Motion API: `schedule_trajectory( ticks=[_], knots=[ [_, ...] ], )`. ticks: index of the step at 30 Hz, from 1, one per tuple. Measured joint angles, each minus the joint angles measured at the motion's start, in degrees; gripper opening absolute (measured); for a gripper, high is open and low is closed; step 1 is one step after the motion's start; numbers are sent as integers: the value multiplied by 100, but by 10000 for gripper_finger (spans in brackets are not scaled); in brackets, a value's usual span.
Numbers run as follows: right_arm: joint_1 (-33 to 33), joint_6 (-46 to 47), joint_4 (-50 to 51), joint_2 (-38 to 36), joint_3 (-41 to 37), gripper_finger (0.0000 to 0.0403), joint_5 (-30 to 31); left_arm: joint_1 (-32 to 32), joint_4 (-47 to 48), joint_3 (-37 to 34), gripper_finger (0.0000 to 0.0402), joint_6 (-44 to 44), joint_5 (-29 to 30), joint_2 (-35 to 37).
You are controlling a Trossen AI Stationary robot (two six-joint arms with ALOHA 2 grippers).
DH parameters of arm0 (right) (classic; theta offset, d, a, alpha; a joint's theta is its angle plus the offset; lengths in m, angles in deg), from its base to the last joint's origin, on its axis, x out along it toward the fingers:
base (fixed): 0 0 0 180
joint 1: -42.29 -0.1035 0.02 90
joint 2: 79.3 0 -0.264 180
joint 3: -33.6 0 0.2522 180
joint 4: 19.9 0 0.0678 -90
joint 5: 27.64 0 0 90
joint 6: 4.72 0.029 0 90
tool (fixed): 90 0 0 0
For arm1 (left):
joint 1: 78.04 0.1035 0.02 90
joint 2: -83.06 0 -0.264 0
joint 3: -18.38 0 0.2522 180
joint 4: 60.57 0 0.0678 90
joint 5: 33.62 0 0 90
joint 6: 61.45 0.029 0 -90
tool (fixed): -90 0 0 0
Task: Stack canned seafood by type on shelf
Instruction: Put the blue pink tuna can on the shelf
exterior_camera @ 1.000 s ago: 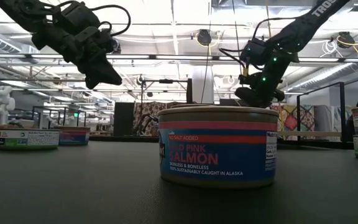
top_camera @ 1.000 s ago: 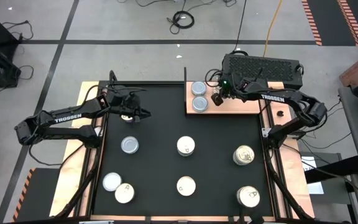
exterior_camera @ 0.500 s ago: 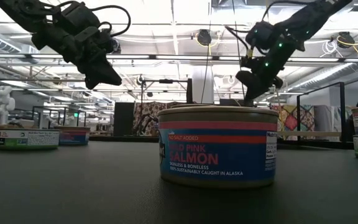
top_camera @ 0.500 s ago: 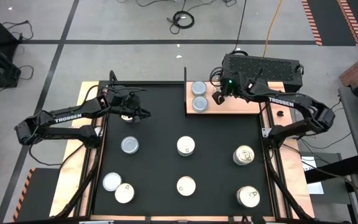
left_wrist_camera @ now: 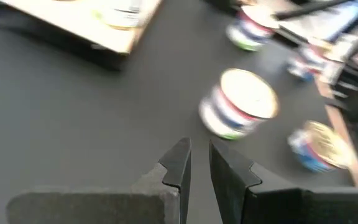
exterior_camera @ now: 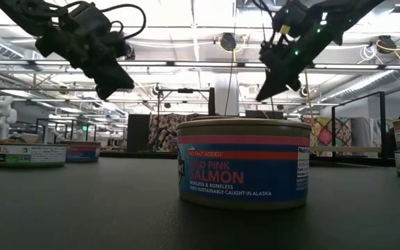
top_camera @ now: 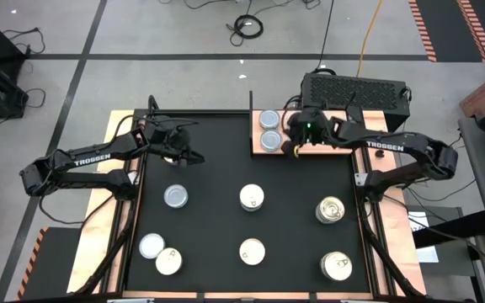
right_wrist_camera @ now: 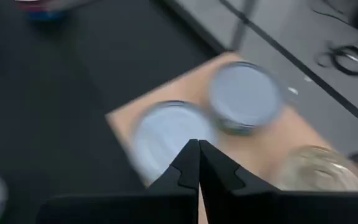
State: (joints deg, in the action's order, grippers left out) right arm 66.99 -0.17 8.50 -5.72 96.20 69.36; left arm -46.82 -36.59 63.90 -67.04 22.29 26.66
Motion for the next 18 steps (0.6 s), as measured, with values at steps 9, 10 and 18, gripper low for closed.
schedule_trajectory(
  ticks=[9, 10, 18],
  knots=[
    [-1500, 133, -86, 0, 0, 0, -8, -643, -2, 0, 59, -438, -230, 1],
    [-1625, 134, -126, 0, 1, 0, -2, -742, 0, 0, 59, -611, -136, 1],
    [-2350, -80, -267, 2, -7, 0, 17, -2153, 473, 0, 59, -2232, 861, -1]
  ],
)
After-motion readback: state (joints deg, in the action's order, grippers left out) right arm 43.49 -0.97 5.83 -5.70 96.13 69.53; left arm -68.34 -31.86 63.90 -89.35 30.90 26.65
